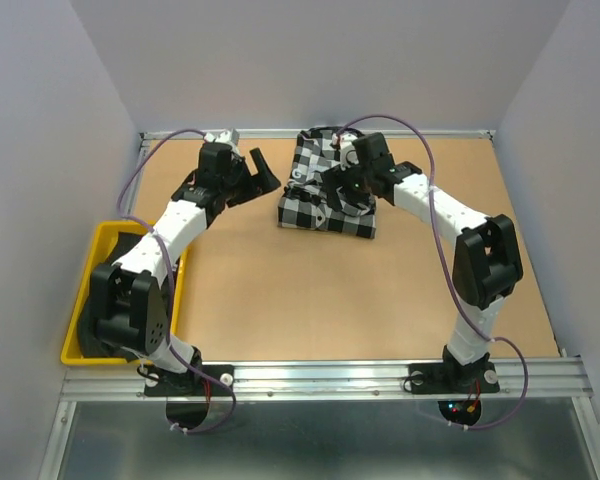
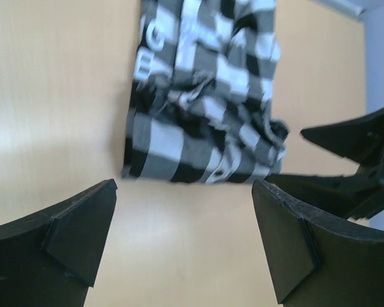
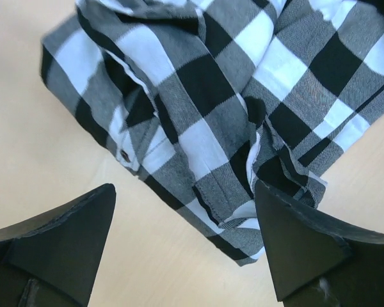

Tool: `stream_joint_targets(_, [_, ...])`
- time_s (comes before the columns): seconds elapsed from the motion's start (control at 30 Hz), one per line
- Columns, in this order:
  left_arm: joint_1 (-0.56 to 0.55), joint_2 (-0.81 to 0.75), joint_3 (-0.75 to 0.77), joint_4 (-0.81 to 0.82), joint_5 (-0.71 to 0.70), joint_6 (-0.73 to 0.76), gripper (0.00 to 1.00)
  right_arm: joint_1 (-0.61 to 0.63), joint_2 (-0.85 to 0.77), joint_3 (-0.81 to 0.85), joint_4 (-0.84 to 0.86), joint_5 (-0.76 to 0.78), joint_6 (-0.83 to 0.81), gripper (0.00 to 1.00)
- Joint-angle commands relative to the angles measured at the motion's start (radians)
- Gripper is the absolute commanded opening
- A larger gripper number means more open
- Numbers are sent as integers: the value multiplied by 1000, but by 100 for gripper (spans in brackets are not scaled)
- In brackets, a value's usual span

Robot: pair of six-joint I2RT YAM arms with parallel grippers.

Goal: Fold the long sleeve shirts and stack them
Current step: Fold the shirt

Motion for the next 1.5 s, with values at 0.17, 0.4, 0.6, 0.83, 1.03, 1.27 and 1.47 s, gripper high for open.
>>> stream_joint_targets(0.17, [-47,-254,-352,-7,-91,-27,99,-3,70,-20,44,80,-122,94])
stream_joint_targets(0.4, [-50,-346,-420,-7,-87,-28,99,-3,101,-7,52,105,-159,94])
stream_joint_targets(0.6, [-50,-341,-413,-32,-98,-5,99,-3,121,-15,50,167,-181,94])
stream_joint_targets(0.83, [-50,-300,-385,-35,-82,27,99,-3,179,34,50,239,-205,94])
stream_joint_targets(1.03, [-50,-289,-368,-43,-84,47,99,-3,233,92,52,308,-236,94])
stream_joint_targets(1.27, [-50,-292,-379,-47,-85,47,99,-3,291,201,53,359,-271,94])
stream_joint_targets(1.47, [-50,-311,-399,-41,-90,33,99,-3,357,310,67,418,-319,94])
